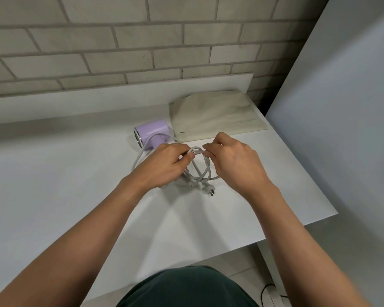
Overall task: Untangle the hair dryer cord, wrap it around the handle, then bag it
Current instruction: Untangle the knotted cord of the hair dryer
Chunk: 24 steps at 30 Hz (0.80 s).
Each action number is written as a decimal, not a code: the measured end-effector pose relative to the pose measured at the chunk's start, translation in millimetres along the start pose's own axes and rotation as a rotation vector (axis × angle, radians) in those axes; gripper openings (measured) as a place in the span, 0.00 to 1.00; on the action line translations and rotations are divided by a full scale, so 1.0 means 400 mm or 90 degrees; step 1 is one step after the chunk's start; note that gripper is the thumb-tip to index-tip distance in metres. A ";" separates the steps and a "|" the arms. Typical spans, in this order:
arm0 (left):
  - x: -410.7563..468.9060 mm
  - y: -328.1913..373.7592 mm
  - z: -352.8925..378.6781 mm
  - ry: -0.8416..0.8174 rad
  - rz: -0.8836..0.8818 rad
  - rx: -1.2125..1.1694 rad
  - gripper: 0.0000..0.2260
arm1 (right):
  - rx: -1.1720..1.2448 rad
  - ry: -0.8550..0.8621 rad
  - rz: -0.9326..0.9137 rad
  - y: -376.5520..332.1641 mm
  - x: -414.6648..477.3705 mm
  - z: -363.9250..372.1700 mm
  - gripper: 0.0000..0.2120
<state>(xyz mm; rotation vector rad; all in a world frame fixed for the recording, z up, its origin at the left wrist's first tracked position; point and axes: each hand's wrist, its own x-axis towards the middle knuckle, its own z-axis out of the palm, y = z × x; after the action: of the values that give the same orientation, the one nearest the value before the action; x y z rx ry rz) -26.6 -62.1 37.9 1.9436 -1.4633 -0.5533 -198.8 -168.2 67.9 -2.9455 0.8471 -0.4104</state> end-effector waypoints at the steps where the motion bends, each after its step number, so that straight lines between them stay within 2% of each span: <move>1: -0.003 -0.004 0.000 0.002 -0.008 -0.012 0.15 | 0.012 0.008 0.006 0.003 -0.004 -0.001 0.07; 7: -0.022 0.000 -0.009 -0.011 0.013 -0.010 0.12 | 0.337 0.174 0.113 0.046 -0.003 -0.024 0.07; 11: -0.020 0.001 -0.001 -0.022 0.021 -0.018 0.13 | 0.395 0.226 0.132 0.041 -0.001 -0.033 0.06; 13: -0.021 0.000 0.003 -0.013 0.040 -0.015 0.11 | 0.333 0.228 0.142 0.045 -0.001 -0.032 0.07; 16: -0.026 -0.007 0.004 -0.005 0.046 -0.006 0.08 | 0.160 0.174 0.163 0.051 0.005 -0.030 0.10; 19: -0.027 -0.011 0.008 0.002 0.045 0.033 0.07 | 0.052 0.068 0.055 0.025 0.006 -0.030 0.23; 20: -0.025 -0.011 0.009 0.008 0.045 0.040 0.06 | 0.029 0.020 0.007 0.011 0.006 -0.027 0.23; 22: -0.022 -0.009 0.008 0.011 0.048 0.062 0.06 | -0.011 -0.054 -0.043 -0.005 0.012 -0.022 0.15; 24: -0.025 -0.007 0.007 -0.010 0.055 0.079 0.07 | -0.012 -0.065 -0.040 0.000 0.017 -0.025 0.12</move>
<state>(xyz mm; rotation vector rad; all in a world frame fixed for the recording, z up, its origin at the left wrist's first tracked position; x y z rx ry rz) -29.5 -52.5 33.2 1.9632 -1.6181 -0.4490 -195.7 -171.6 79.0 -2.9867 0.7537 -0.2533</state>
